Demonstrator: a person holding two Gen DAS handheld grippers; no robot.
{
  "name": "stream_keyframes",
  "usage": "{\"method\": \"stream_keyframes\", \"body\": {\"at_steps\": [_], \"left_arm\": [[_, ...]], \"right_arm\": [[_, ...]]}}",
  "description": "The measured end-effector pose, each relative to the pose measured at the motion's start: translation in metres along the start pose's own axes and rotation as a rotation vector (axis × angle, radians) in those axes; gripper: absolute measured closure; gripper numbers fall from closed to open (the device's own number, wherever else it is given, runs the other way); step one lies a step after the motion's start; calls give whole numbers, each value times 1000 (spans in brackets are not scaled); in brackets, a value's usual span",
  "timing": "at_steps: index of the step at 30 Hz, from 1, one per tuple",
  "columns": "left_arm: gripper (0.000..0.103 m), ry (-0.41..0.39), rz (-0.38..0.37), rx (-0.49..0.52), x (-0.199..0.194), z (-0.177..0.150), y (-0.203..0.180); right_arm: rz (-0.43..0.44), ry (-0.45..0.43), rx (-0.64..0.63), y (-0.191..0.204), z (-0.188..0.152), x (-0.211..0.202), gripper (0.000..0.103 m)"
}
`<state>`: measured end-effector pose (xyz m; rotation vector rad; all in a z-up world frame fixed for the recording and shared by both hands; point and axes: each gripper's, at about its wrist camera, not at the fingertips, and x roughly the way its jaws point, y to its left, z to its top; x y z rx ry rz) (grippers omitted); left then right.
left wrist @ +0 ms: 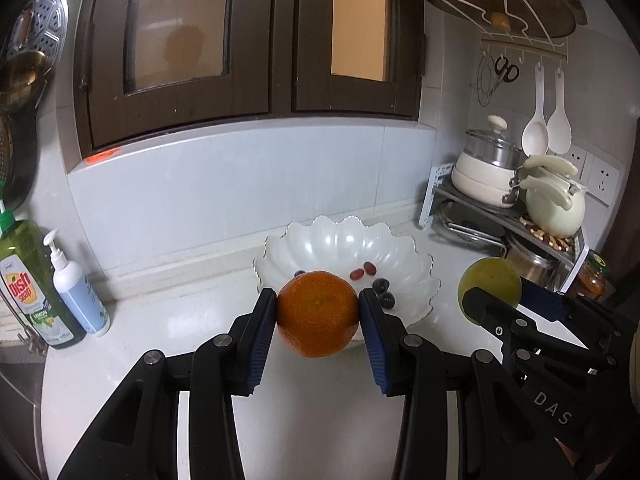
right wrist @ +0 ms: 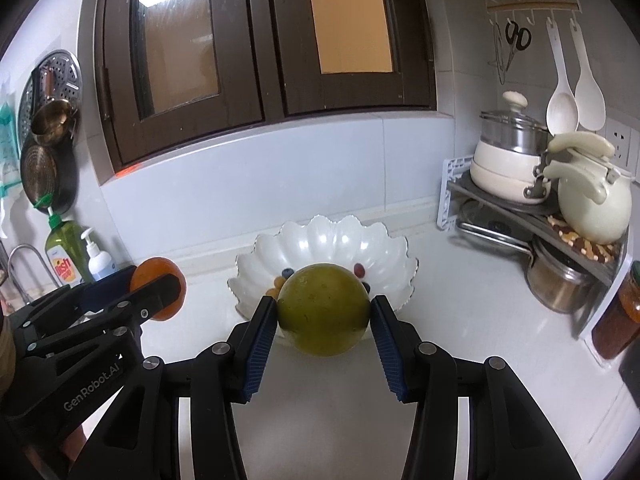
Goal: Organize fruits
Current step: 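Carry the orange and green-yellow fruit up and over the white scalloped bowl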
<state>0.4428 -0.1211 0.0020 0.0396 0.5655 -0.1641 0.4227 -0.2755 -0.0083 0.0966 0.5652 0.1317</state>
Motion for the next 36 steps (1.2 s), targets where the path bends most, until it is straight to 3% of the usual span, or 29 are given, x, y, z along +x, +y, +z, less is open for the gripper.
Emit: {"method": "stream_keyframes", "body": {"at_steps": [22, 36], "left_arm": [[61, -34, 16, 5, 37, 45, -10], [61, 13, 37, 41, 89, 68, -16]], "right_arm": [[-41, -62, -40, -11, 42, 36, 54], [-43, 4, -85, -19, 68, 92, 54]]}}
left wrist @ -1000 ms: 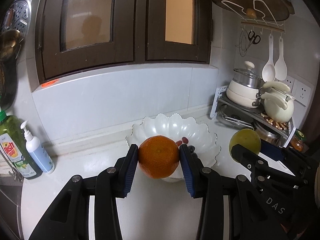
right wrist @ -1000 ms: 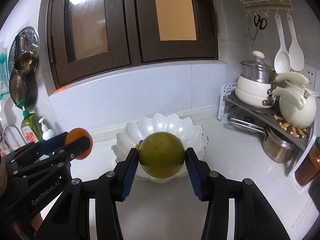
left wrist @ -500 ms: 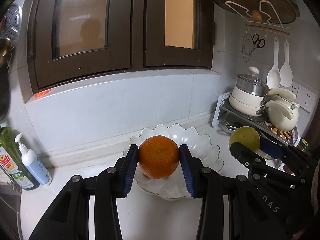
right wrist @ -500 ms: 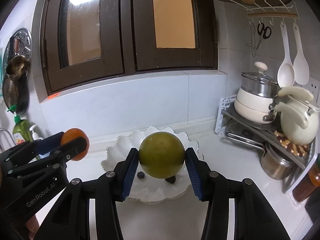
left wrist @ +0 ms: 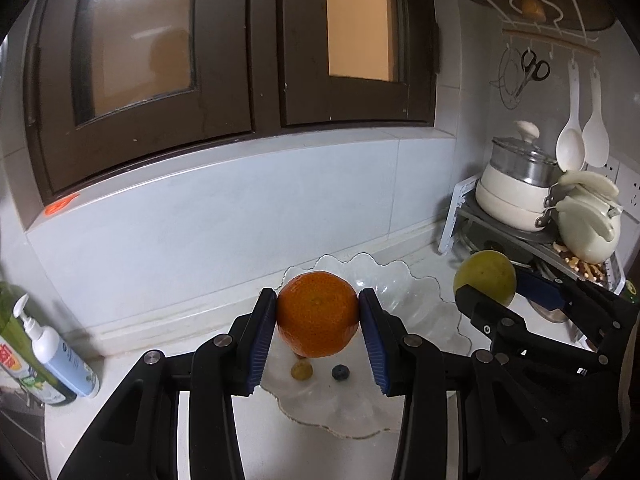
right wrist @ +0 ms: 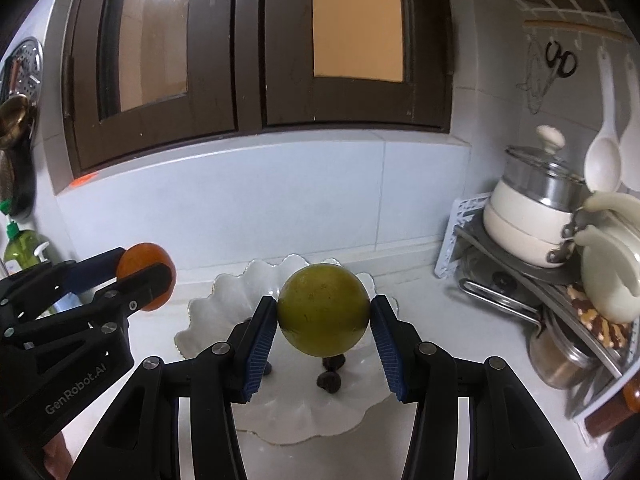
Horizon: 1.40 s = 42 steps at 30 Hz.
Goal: Organize fruits
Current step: 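Carry the orange and green-yellow fruit up and over the white scalloped bowl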
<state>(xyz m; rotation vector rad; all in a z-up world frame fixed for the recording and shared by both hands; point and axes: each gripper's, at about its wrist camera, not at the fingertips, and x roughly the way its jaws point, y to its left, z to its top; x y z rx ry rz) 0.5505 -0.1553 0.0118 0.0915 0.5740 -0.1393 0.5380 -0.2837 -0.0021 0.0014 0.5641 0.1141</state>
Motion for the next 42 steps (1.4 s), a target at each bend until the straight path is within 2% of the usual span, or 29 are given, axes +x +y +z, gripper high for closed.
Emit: {"method": "stream_keyframes", "body": {"at_steps": [12, 22, 35, 42], "left_arm": [[61, 114, -30, 10, 57, 12, 2], [61, 211, -43, 29, 102, 9, 1], [61, 376, -55, 43, 157, -13, -2], [61, 430, -62, 47, 175, -19, -3]], "right_arm": [[14, 141, -3, -14, 15, 66, 54], [4, 287, 21, -27, 3, 121, 54], [7, 416, 15, -33, -10, 156, 54], [28, 474, 27, -36, -16, 169, 54]]}}
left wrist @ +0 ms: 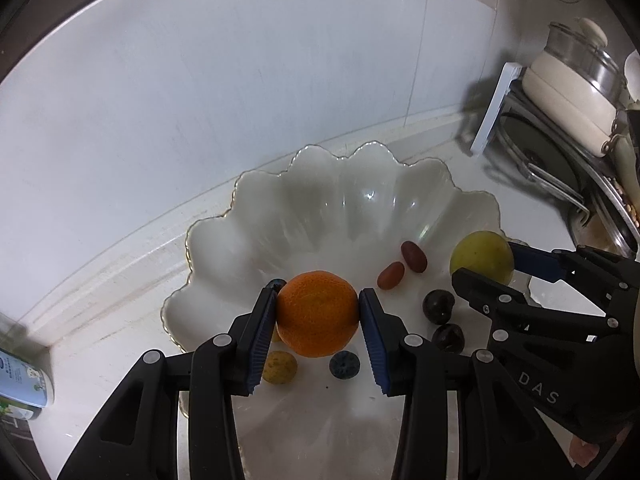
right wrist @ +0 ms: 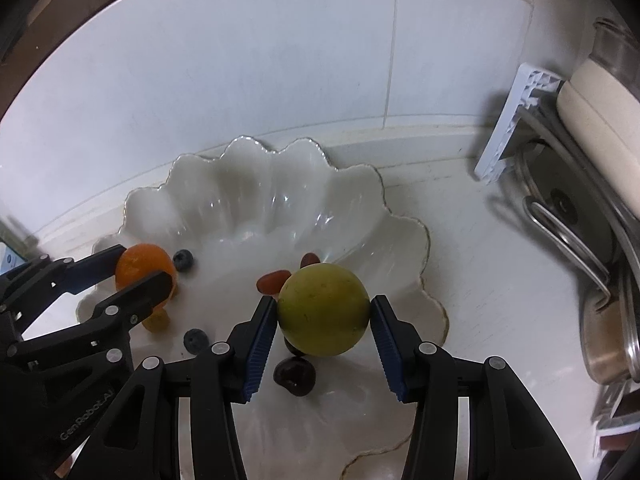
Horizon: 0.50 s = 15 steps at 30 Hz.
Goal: Organize fruits
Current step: 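Carry the orange and green-yellow fruit up and over the white scalloped bowl, then open the left tool over the bowl while the right tool opens too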
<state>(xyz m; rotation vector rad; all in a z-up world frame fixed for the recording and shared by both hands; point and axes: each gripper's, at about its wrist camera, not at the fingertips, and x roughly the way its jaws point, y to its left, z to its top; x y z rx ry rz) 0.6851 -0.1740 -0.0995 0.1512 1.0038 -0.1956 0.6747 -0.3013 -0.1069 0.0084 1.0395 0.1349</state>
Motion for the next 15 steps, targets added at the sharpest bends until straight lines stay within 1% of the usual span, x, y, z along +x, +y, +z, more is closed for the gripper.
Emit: {"method": "stream_keyframes", "body": {"at_steps": [7, 8, 9, 10, 15], "left_arm": [[60, 22, -17, -24, 4, -1, 2], [56, 20, -15, -22, 3, 0, 2], [47, 16, -7, -21, 1, -1, 2], [45, 4, 5, -22, -2, 0, 2], [45, -18, 20, -31, -18, 0, 6]], "right_arm": [[22, 39, 11, -1, -1, 4, 53], [19, 39, 10, 0, -1, 4, 53], [11, 25, 12, -1, -1, 1, 52], [4, 20, 13, -1, -1, -1, 51], [-32, -6, 12, 0, 1, -14, 51]]}}
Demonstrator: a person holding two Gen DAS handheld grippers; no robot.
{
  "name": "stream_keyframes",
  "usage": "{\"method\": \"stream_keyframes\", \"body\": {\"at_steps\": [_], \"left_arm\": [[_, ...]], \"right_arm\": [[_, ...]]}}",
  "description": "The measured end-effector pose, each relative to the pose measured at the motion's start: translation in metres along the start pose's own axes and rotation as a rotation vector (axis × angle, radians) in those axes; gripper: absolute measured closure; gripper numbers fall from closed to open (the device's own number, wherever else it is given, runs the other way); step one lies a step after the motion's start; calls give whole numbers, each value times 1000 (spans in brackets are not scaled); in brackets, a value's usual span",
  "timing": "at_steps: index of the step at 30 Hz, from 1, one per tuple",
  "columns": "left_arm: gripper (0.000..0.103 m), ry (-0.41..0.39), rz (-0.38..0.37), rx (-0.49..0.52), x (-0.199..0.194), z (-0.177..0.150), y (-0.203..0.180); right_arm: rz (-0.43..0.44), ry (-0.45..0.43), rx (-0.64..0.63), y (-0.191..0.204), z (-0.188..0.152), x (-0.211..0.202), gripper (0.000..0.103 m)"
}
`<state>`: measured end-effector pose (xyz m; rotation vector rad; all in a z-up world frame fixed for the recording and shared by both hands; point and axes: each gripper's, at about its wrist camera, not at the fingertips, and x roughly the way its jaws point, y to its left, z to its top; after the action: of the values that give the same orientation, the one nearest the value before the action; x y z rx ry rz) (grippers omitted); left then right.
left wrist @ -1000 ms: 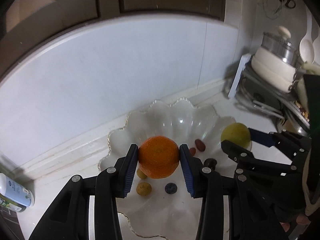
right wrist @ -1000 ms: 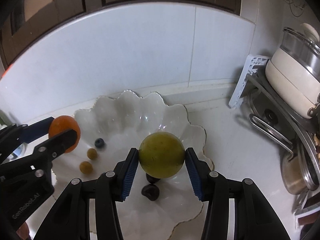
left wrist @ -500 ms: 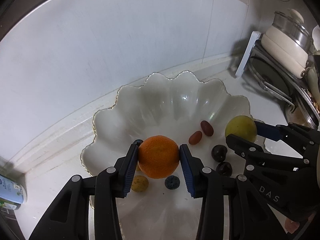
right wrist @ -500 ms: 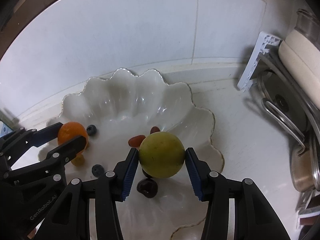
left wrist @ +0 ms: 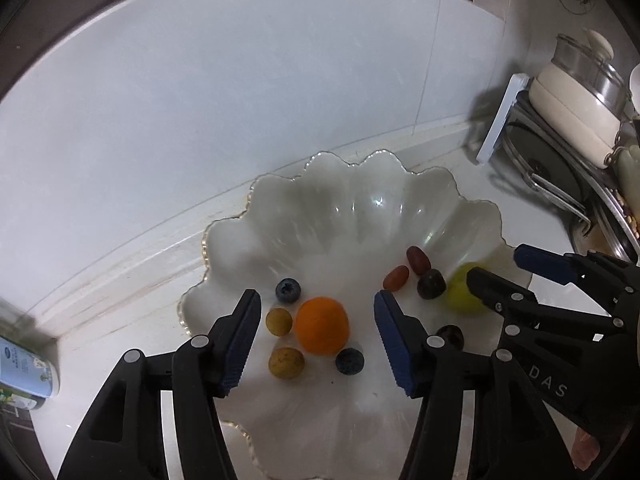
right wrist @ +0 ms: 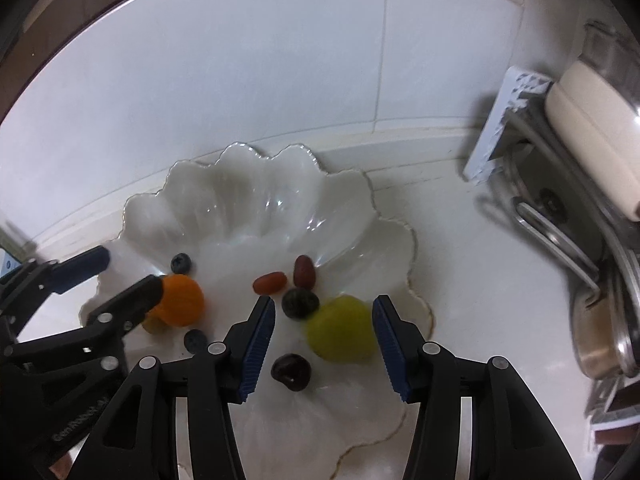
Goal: Organize fruits
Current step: 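Open the left tool over the bowl while the right tool opens too, then withdraw both open tools up and back from the white bowl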
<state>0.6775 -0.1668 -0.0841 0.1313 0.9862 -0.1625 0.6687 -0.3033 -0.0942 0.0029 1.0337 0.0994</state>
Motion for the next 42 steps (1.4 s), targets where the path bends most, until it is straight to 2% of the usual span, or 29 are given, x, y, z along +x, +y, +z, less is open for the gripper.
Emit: {"method": "stream_keyframes", "body": {"at_steps": [4, 11, 21, 25, 27, 31, 33, 37, 42], "left_arm": [[44, -18, 47, -4, -15, -6, 4], [38, -70, 80, -12, -45, -22, 9], [31, -172, 58, -21, -109, -63, 24], [27, -225, 64, -1, -133, -78, 25], [21, -259, 75, 4, -145, -85, 25], [15, -336, 117, 11, -176, -105, 25], [11, -356, 113, 6, -190, -115, 26], [10, -380, 97, 1, -211, -135, 26], [7, -411, 74, -17, -241, -168, 25]], "right_arm": [[-6, -11, -4, 2, -6, -11, 51], [-15, -60, -2, 11, -24, -39, 51], [-17, -186, 38, 31, -61, -104, 51], [-43, -247, 63, 38, -84, -133, 38], [-54, -270, 71, 43, -97, -146, 38], [-62, -315, 94, 48, -119, -171, 38], [-66, -346, 99, 49, -131, -186, 38], [-87, -394, 104, 51, -155, -215, 30], [-106, -450, 119, 53, -191, -249, 29]]}}
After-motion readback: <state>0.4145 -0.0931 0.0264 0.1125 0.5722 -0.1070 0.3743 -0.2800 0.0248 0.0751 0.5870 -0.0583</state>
